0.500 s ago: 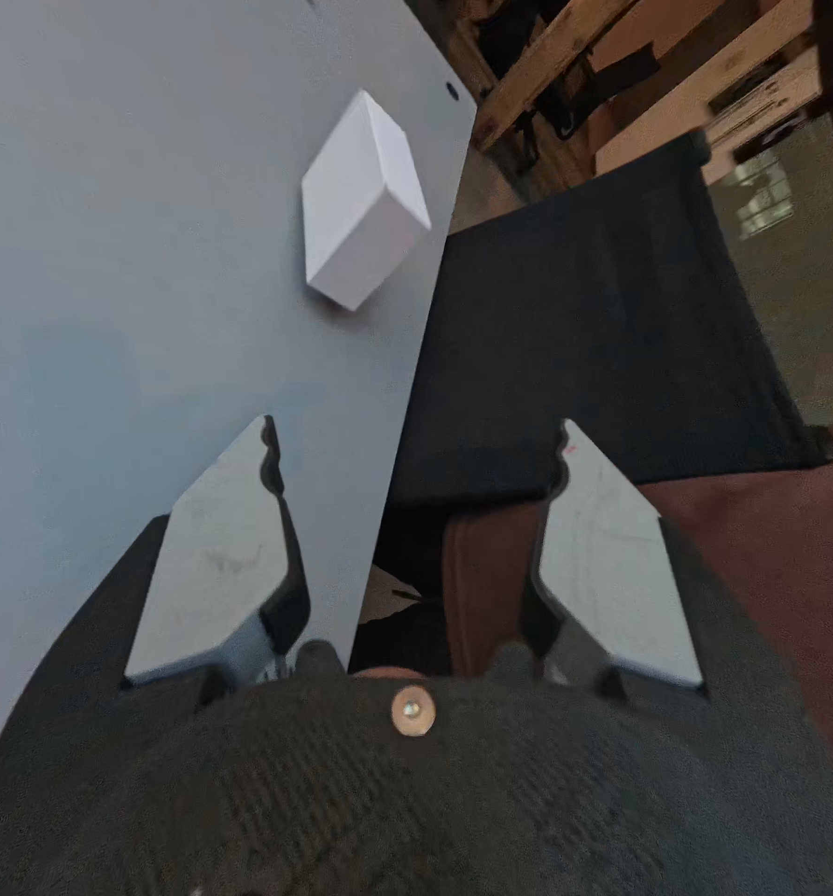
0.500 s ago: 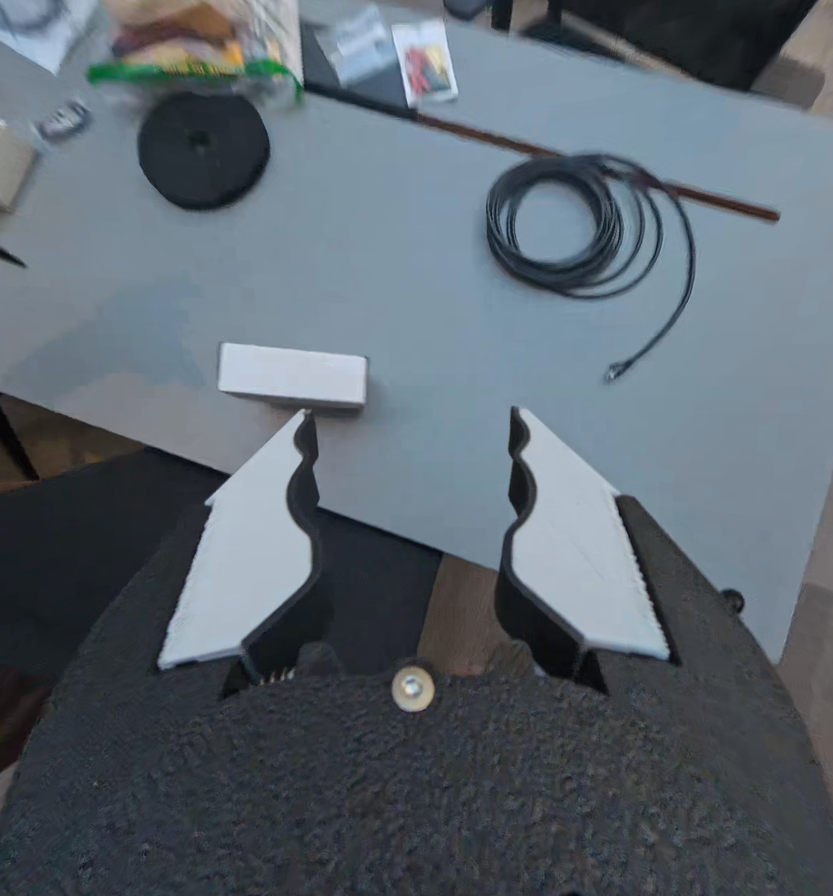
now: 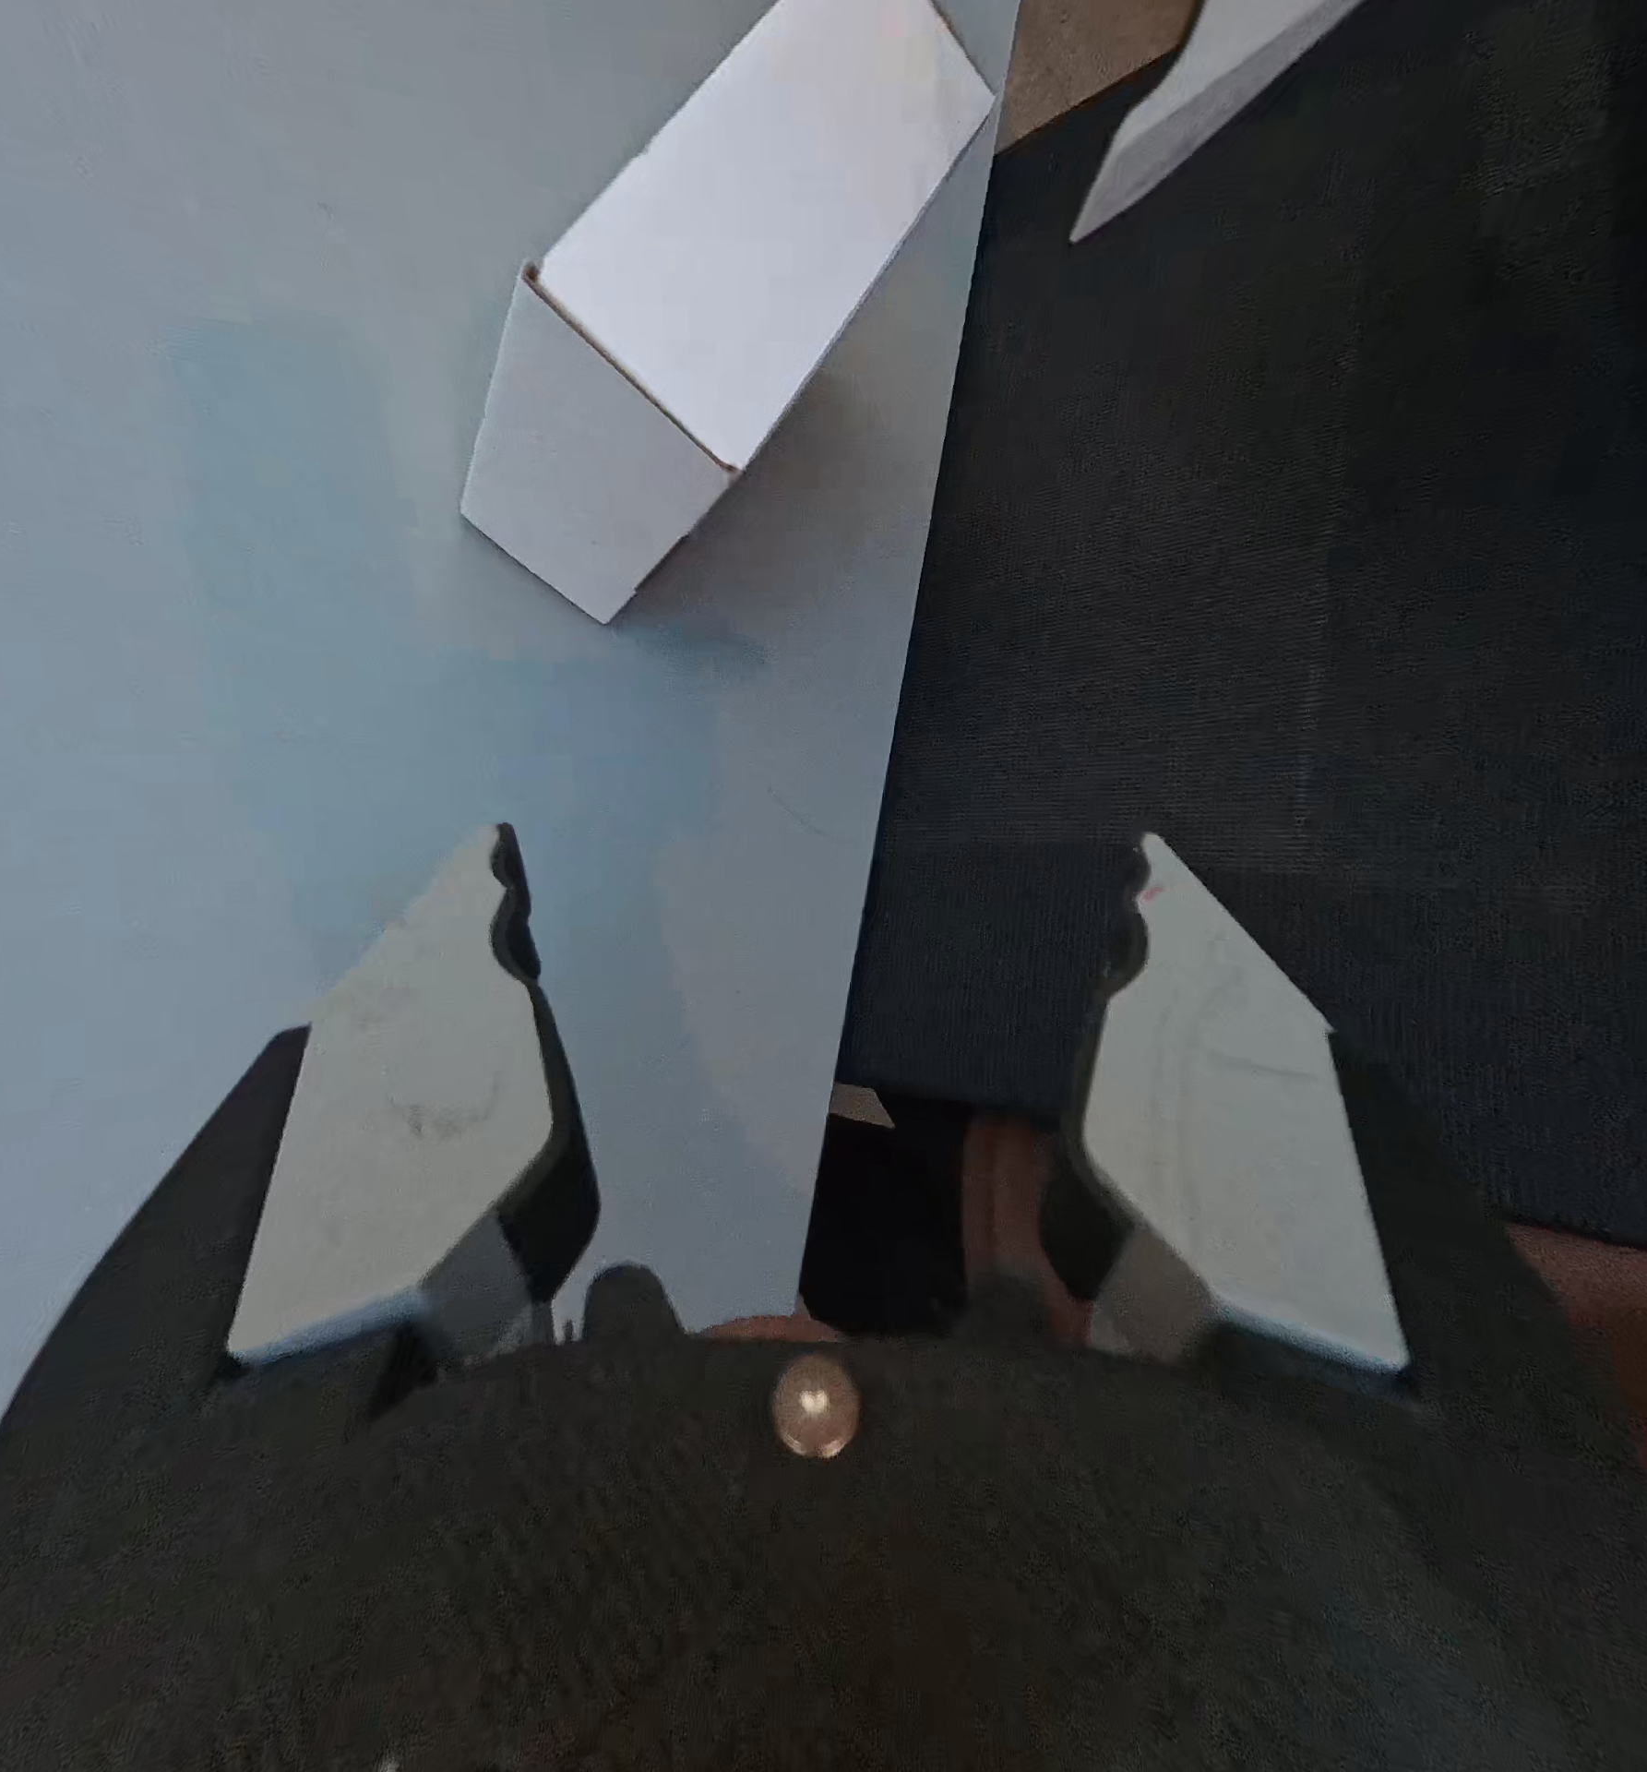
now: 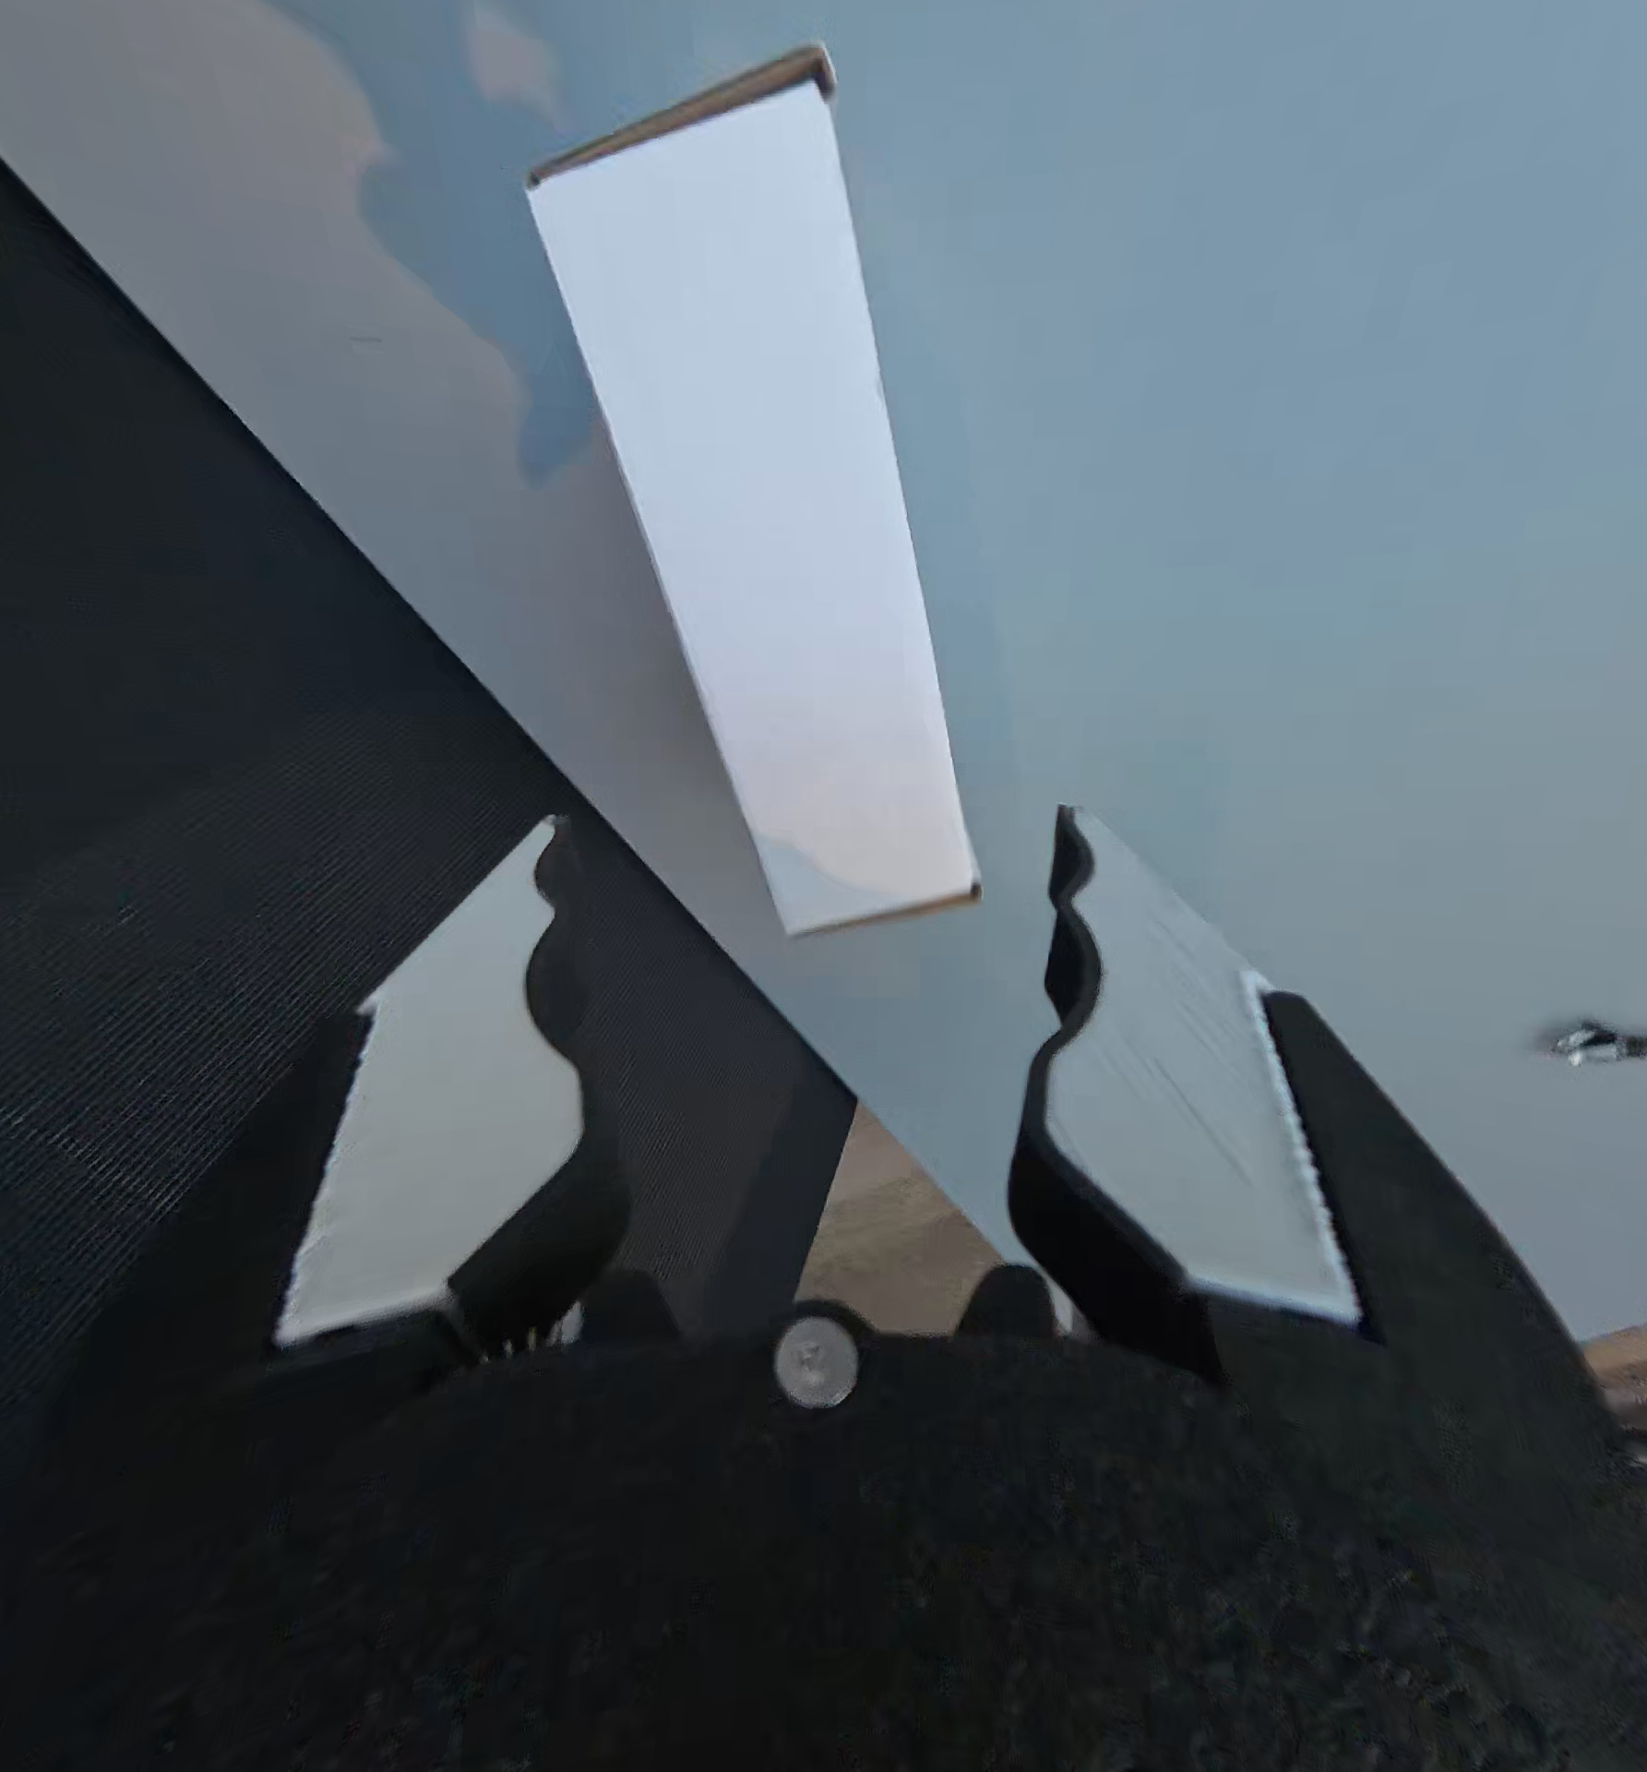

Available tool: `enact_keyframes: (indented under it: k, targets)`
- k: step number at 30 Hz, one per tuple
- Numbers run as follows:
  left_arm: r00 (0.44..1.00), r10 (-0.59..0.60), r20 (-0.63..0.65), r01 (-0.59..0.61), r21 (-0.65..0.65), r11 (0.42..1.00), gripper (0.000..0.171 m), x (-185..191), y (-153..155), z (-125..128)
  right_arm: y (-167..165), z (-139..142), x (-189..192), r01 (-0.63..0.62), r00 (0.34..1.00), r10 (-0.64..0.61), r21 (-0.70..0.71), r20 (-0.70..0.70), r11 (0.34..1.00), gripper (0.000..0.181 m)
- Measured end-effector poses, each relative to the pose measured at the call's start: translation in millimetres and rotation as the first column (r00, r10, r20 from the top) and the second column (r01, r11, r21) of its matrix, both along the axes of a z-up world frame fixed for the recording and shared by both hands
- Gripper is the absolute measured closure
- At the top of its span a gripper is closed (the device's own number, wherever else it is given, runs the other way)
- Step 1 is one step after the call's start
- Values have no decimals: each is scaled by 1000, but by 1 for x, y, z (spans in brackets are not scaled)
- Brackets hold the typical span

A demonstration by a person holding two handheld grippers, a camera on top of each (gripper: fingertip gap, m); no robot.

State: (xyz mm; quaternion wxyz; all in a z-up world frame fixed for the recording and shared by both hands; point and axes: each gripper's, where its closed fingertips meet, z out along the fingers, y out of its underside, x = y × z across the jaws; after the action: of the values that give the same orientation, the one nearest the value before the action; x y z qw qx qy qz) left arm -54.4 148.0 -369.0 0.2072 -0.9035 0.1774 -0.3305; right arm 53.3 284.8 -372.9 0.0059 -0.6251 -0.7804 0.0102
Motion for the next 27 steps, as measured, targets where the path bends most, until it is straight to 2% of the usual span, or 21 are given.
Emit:
enact_keyframes:
  k: [2, 3, 4, 5, 7, 8, 10, 12, 13, 14, 15, 17, 19, 20, 22, 24, 27]
  targets:
    - [1000, 7, 7, -7, -11, 1000, 58, 2, -10, -3, -5, -31, -14, -66, 995, 66, -9, 80, 998, 83]
    - [1000, 12, 6, -11, -17, 1000, 58, 2, -16, -5, -7, -45, -17, -100, 987, 101, -12, 124, 995, 92]
    - [1000, 19, -1, -19, -21, 1000, 59, -1, -24, -7, -10, -56, -18, -125, 979, 128, -25, 160, 992, 117]
    - [1000, 27, -10, -27, -27, 999, 60, -4, -33, -10, -13, -59, -20, -139, 973, 144, -38, 179, 990, 118]
    - [999, 44, -17, -45, -38, 998, 62, -14, -52, -13, -12, -46, -29, -156, 972, 158, -27, 172, 987, 119]
    - [998, 56, -13, -57, -37, 998, 65, -19, -61, -13, -6, -30, -34, -181, 972, 176, 18, 153, 983, 120]
    - [997, 81, -11, -82, -37, 996, 67, -31, -79, -14, 14, 26, -51, -213, 976, 203, 169, 78, 962, 119]
    - [995, 103, -1, -103, -36, 994, 66, -41, -95, -12, 23, 100, -59, -194, 980, 198, 276, 14, 941, 117]
    - [994, 108, 6, -107, -39, 993, 65, -45, -103, -11, 19, 137, -53, -171, 985, 170, 275, 27, 946, 109]
    - [994, 110, 7, -110, -37, 993, 64, -49, -110, -9, 15, 175, -46, -150, 989, 146, 289, 35, 946, 86]
    - [994, 111, 1, -111, -28, 993, 64, -54, -115, -7, 11, 215, -42, -142, 989, 149, 330, 4, 933, 80]
    - [994, 111, -11, -111, 2, 994, 63, -63, -120, -1, -6, 285, -37, -130, 979, 179, 386, -94, 913, 95]
    - [994, 110, 2, -110, 12, 994, 59, -68, -119, 8, -29, 321, -26, -114, 978, 172, 382, -120, 917, 96]
    - [994, 111, 9, -111, 25, 993, 57, -70, -115, 14, -36, 328, -22, -107, 980, 161, 382, -112, 918, 95]
    - [994, 105, 6, -105, 72, 992, 57, -74, -103, 28, -51, 323, -28, -74, 982, 129, 355, -136, 932, 94]
    - [995, 100, -7, -99, 105, 990, 57, -77, -91, 40, -67, 296, -38, -51, 984, 95, 274, -149, 960, 96]
    - [996, 92, -3, -91, 134, 987, 57, -76, -79, 55, -72, 240, -38, -22, 997, 38, 221, -71, 975, 97]
